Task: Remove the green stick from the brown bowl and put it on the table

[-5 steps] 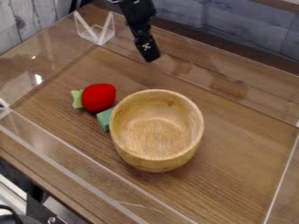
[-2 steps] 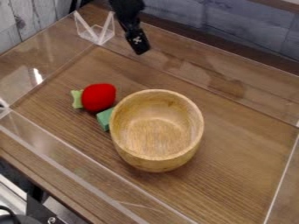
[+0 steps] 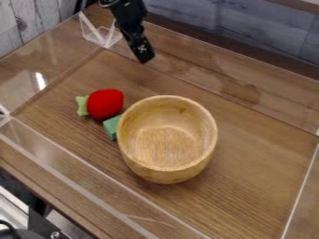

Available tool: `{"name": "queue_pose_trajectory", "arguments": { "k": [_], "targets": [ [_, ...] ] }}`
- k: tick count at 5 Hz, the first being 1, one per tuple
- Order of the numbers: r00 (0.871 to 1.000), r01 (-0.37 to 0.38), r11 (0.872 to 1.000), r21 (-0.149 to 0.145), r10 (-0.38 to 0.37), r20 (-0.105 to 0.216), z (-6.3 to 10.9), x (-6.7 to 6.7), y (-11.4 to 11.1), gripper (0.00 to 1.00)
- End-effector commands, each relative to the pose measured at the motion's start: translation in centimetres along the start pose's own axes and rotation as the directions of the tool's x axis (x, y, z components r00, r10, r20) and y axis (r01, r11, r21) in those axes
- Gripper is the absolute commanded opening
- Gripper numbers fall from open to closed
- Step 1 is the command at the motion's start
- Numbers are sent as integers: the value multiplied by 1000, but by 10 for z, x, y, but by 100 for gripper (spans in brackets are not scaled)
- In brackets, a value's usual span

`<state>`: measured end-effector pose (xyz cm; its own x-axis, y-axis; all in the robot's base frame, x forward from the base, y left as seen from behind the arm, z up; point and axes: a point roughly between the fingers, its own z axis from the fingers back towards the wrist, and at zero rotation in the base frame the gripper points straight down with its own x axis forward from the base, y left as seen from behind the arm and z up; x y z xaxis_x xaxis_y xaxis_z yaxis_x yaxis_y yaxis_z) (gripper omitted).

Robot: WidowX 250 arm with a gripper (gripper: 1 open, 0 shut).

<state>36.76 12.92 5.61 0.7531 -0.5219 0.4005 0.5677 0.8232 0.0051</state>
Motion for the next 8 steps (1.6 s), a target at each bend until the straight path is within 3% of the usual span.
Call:
{"name": "queue_pose_trajectory", "arguments": {
  "k": [1, 3, 4, 5, 7, 8],
  "targets": [
    [999, 12, 999, 45, -13, 30, 8, 5, 7, 100],
    [999, -30, 998, 48, 28, 38, 36, 22, 10, 100],
    [999, -42, 998, 45, 40, 35, 39, 20, 9, 0],
    [998, -54, 998, 41, 53, 30, 41, 16, 9, 0],
    [1000, -4, 1000, -22, 5, 28, 28, 4, 10, 0],
    [998, -61, 998, -13, 61, 28, 23, 3, 12, 100]
  ]
}}
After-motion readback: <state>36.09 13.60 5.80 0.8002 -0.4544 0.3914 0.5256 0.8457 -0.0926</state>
